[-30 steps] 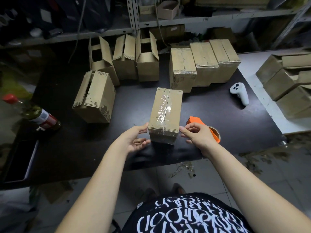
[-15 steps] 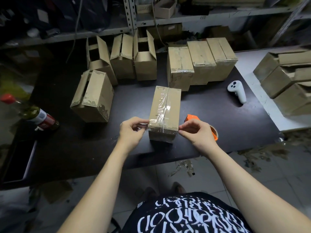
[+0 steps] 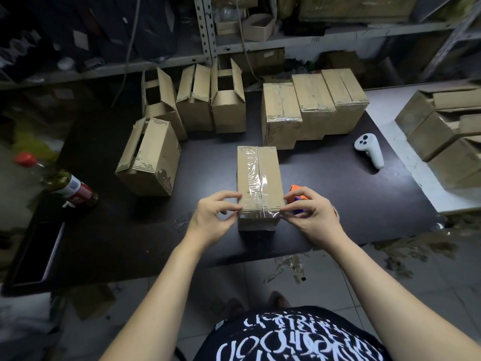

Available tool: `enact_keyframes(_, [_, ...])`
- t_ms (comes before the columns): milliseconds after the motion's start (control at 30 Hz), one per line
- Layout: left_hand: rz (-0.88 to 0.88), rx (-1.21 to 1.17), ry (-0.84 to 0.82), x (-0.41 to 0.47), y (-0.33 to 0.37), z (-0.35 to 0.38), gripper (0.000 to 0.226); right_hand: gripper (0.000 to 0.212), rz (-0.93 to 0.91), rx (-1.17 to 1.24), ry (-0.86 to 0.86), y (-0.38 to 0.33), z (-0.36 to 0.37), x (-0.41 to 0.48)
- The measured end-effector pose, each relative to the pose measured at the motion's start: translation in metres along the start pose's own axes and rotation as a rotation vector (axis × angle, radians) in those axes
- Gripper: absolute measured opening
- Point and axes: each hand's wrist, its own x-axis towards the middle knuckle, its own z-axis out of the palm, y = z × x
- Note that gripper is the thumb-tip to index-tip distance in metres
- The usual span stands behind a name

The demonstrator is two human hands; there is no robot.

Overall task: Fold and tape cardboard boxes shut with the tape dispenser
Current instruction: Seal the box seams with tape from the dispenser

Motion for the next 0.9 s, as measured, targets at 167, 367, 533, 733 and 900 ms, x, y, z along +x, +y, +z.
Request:
enact_keyframes(167, [-0.002, -0.009, -0.043, -0.006, 0.002, 0.002, 0.028, 0.014, -0.047, -0.009, 0.042, 0.008, 0.0, 0.003])
enact_keyframes(367, [0.072, 0.058, 0.075, -0.014, 0.01, 0.015, 0.008, 0.016, -0.066, -0.032, 0.053, 0.006, 0.002, 0.002])
enact_keyframes(533, [0.199, 0.169, 0.194, -0.019, 0.01, 0.031, 0.003, 0.01, -0.016, 0.002, 0.091, 0.011, 0.004, -0.001])
enact_keyframes(733, [0.259, 0.298, 0.235, -0.024, 0.005, 0.044, 0.01, 0.01, -0.033, 0.03, 0.098, 0.015, 0.005, -0.001])
enact_keyframes(900, [0.183, 0.212, 0.255, -0.033, 0.001, 0.043, 0.011, 0.019, 0.035, 0.1, 0.046, 0.015, 0.006, -0.003])
